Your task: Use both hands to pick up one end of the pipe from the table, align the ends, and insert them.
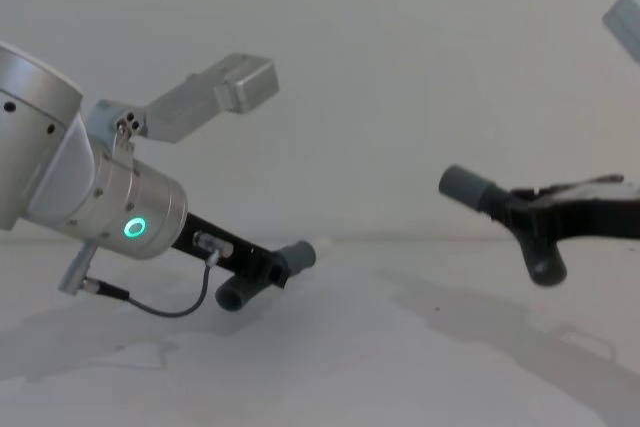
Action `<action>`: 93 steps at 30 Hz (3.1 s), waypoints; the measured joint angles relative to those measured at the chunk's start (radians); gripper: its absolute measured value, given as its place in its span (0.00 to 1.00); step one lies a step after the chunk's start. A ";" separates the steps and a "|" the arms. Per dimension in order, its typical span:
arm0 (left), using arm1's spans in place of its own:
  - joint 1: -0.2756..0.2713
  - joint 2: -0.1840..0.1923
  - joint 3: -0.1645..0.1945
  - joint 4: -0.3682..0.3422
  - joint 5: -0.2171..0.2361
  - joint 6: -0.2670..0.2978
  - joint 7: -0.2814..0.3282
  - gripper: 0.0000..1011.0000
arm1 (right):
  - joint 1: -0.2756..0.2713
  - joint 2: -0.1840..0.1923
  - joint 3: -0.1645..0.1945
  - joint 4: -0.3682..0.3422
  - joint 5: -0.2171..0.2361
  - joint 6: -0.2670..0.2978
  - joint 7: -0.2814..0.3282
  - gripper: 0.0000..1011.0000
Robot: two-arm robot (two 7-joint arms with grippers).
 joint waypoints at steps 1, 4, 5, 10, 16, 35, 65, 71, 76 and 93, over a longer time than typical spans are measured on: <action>0.000 0.000 -0.001 -0.003 0.001 -0.001 0.001 0.30 | 0.002 -0.001 0.005 0.000 0.000 -0.016 0.001 0.24; -0.001 0.001 -0.003 -0.019 0.006 -0.008 0.002 0.30 | 0.004 -0.002 0.014 -0.001 0.000 -0.048 0.007 0.24; -0.001 0.001 -0.003 -0.019 0.006 -0.008 0.002 0.30 | 0.005 -0.002 0.016 -0.001 0.000 -0.055 0.009 0.24; -0.011 0.007 -0.001 -0.033 0.015 -0.027 -0.010 0.30 | 0.006 0.003 0.034 -0.012 0.002 -0.103 0.020 0.24; -0.031 0.015 0.013 -0.037 0.025 -0.051 -0.039 0.30 | 0.003 0.016 0.052 -0.027 0.013 -0.142 0.035 0.24; -0.100 0.078 0.072 -0.005 0.049 -0.194 -0.195 0.30 | -0.011 0.124 0.075 -0.047 0.099 -0.238 0.221 0.24; -0.156 0.177 0.117 0.081 -0.024 -0.534 -0.478 0.30 | 0.015 0.250 0.017 0.006 0.236 -0.313 0.571 0.24; -0.157 0.190 0.119 0.085 -0.051 -0.591 -0.528 0.30 | 0.018 0.258 0.006 0.013 0.245 -0.313 0.594 0.24; -0.157 0.201 0.121 0.085 -0.072 -0.626 -0.565 0.30 | 0.019 0.264 -0.003 0.019 0.250 -0.312 0.604 0.24; -0.155 0.238 0.133 0.059 -0.118 -0.678 -0.647 0.30 | 0.028 0.286 -0.036 0.039 0.250 -0.305 0.624 0.24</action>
